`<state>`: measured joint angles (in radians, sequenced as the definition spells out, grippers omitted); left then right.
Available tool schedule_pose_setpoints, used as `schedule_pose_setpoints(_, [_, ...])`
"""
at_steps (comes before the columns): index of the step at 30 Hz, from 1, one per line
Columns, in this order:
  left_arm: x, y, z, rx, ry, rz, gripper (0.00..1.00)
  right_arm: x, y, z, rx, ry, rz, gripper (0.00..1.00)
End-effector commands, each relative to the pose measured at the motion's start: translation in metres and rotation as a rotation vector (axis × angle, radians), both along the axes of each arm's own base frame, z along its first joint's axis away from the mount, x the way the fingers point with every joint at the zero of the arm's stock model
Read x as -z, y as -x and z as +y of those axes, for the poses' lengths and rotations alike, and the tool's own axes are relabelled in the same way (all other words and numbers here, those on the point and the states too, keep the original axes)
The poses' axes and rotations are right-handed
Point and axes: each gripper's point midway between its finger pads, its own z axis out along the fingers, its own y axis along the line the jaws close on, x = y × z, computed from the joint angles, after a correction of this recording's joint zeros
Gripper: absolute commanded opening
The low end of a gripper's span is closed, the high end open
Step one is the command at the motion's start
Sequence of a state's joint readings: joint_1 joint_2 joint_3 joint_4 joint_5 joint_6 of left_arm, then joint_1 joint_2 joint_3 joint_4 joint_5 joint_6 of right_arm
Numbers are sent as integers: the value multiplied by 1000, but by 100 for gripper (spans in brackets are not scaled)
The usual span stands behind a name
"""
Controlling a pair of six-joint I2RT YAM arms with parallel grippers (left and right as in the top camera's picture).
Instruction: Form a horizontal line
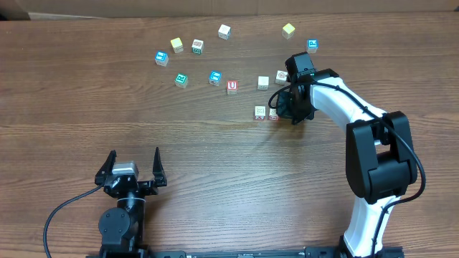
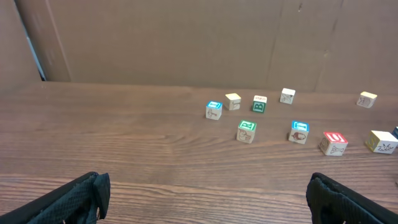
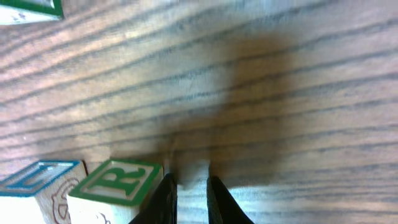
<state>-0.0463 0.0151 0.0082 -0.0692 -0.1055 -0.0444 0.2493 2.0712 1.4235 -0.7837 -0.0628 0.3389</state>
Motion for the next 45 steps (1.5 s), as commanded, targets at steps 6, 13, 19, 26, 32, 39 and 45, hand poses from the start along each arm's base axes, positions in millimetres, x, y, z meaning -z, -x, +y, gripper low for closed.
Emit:
schedule_pose_setpoints(6, [-1,0,-2,8,-22,-5,100,6,2,5,-63,-24,5,15])
schedule_pose_setpoints(13, [-1,0,-2,8,-22,-5,100,5,7,11,-70,-64,28,15])
schedule_pose_setpoints(19, [-1,0,-2,8,-22,-5,100,6,10,10,-66,-62,40,18])
schedule_pose_setpoints(26, [-1,0,-2,8,-22,-5,99,5,5,11,-70,-63,18,19])
schedule_pose_setpoints(32, [-1,0,-2,8,-22,-5,100,4,3,12,-95,-61,7,19])
schedule_pose_setpoints(39, [-1,0,-2,8,-22,-5,99,4,3,12,-97,-61,4,19])
schedule_pose_setpoints(45, [-1,0,-2,8,-22,-5,99,4,3,14,-92,-74,8,19])
